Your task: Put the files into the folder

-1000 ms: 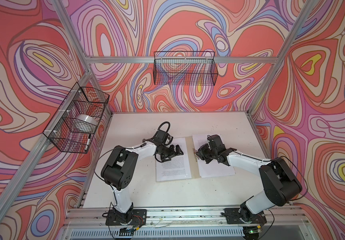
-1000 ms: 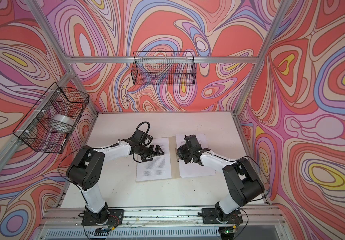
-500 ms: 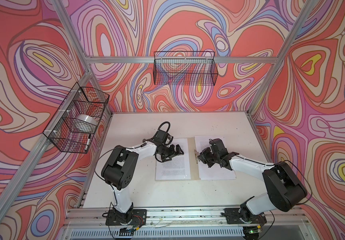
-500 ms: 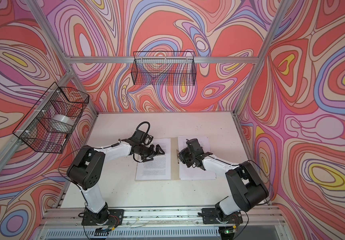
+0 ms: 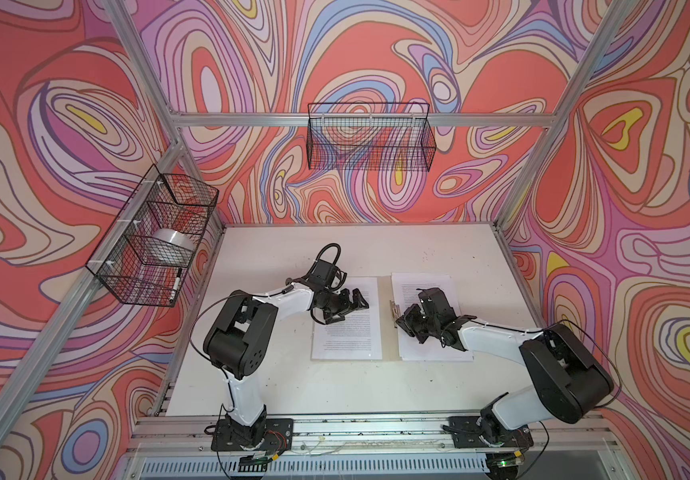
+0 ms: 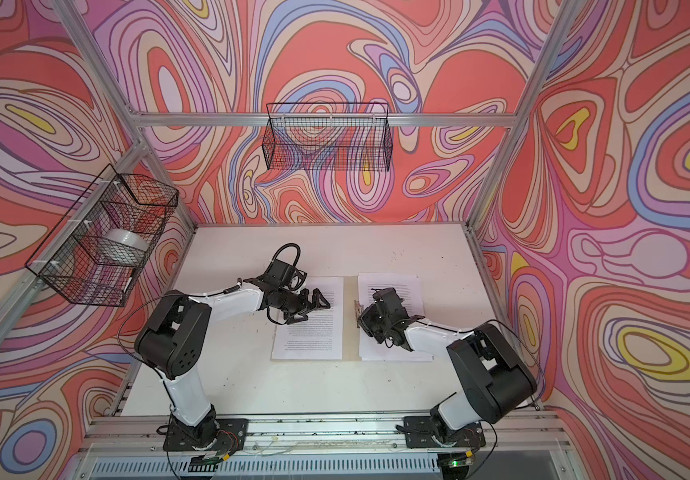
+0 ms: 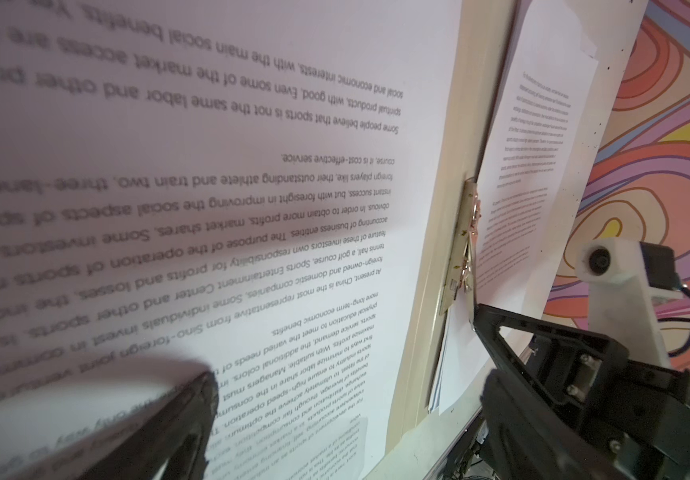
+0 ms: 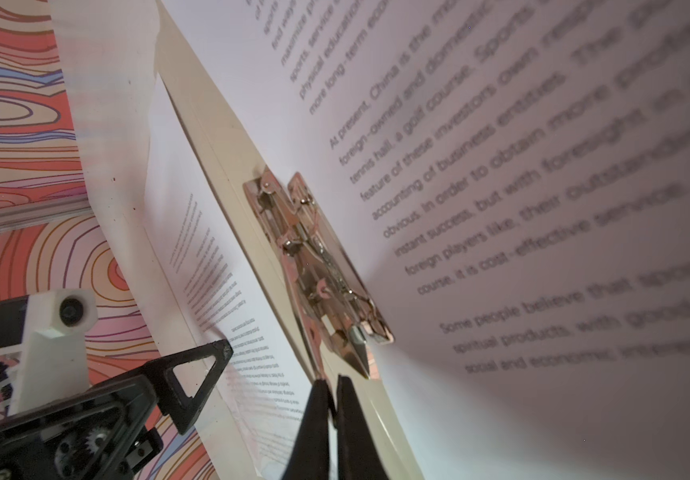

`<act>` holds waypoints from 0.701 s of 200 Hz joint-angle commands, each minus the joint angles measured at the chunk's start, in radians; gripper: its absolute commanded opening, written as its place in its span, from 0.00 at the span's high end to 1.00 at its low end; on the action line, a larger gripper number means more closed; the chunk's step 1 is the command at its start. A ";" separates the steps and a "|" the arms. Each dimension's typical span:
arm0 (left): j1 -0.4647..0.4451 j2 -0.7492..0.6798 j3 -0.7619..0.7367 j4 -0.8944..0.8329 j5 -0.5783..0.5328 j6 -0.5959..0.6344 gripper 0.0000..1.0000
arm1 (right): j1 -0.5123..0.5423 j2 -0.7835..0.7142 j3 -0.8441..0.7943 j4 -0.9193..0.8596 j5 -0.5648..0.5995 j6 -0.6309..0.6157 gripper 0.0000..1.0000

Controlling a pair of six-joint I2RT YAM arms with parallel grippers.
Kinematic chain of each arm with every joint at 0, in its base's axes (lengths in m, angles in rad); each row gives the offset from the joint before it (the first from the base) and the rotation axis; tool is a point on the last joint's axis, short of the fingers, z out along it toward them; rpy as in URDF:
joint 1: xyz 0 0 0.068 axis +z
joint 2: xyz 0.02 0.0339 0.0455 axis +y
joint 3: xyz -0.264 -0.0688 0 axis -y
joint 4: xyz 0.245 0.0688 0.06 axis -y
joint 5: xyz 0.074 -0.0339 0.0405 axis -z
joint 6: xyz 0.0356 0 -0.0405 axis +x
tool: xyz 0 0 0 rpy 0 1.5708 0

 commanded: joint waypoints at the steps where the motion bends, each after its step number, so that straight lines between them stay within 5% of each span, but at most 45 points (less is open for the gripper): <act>1: 0.009 0.047 -0.034 -0.077 -0.082 -0.006 0.00 | 0.001 0.093 -0.073 -0.219 0.157 -0.012 1.00; 140: 0.022 0.062 -0.043 -0.097 -0.102 0.006 0.00 | 0.021 0.139 -0.088 -0.305 0.302 -0.067 1.00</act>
